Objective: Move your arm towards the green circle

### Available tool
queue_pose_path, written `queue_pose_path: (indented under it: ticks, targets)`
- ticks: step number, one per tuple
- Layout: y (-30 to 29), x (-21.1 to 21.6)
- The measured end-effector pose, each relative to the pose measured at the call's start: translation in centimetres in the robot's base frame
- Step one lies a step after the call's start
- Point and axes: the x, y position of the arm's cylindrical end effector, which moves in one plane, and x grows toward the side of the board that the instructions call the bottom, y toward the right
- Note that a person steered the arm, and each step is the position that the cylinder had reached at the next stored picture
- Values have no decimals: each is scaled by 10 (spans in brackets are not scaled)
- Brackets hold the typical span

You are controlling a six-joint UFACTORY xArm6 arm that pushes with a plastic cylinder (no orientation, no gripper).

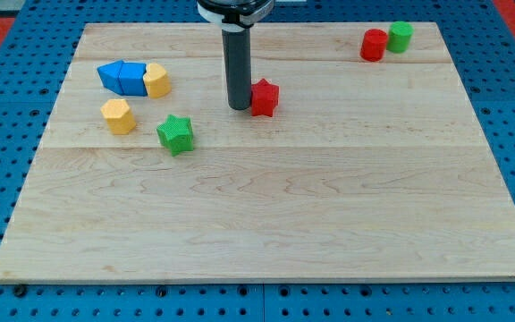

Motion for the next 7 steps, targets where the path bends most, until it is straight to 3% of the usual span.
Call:
queue_pose_path:
  ticks: [1, 3, 5, 7]
  targets:
    - [0, -2]
    - [-3, -66]
    - [48, -150]
    - [119, -176]
